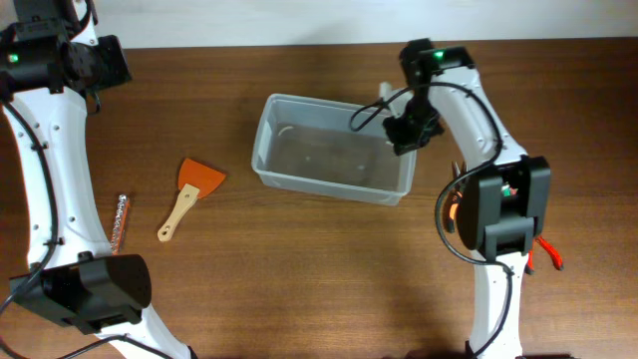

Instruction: Pack container

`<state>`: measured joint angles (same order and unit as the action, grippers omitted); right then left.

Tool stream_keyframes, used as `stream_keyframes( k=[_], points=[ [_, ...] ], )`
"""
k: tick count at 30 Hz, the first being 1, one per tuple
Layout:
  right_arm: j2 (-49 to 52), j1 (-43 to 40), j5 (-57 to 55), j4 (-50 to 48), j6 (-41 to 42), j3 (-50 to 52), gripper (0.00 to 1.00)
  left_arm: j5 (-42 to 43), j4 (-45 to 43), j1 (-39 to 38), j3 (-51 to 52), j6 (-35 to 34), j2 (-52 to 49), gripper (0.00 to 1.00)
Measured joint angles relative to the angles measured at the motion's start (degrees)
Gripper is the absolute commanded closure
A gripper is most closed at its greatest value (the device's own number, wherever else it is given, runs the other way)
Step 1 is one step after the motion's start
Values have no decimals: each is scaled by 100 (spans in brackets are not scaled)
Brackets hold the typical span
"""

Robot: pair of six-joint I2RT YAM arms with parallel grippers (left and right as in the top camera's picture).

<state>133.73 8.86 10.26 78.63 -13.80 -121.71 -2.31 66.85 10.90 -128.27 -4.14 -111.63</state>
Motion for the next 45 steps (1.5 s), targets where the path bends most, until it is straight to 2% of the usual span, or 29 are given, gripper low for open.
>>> stream_keyframes(
  k=[5,11,19,24,30,34,45],
  points=[
    [0,-85,-20,-138,-20,0,96,420,111,-173,0,487,0,72],
    [0,186,223,-101,-164,-238,96,654,304,-929,0,1502,0,72],
    [-11,507,-92,525,35,-2142,96,1176,715,-1255,0,2391,0,72],
    [-210,223,-918,1292,804,-2824,96,1392,859,-1255,0,2632,-92,72],
    [-254,-415,-1384,1836,1532,-2747,96,1502,870,-1285,24,2730,-557,72],
    [-254,-660,-1237,1836,1547,-2608,96,1523,848,-1377,55,2732,-916,72],
    [-251,-673,-774,1119,1399,-734,96,1545,837,-1528,76,2734,-1576,72]
  ],
)
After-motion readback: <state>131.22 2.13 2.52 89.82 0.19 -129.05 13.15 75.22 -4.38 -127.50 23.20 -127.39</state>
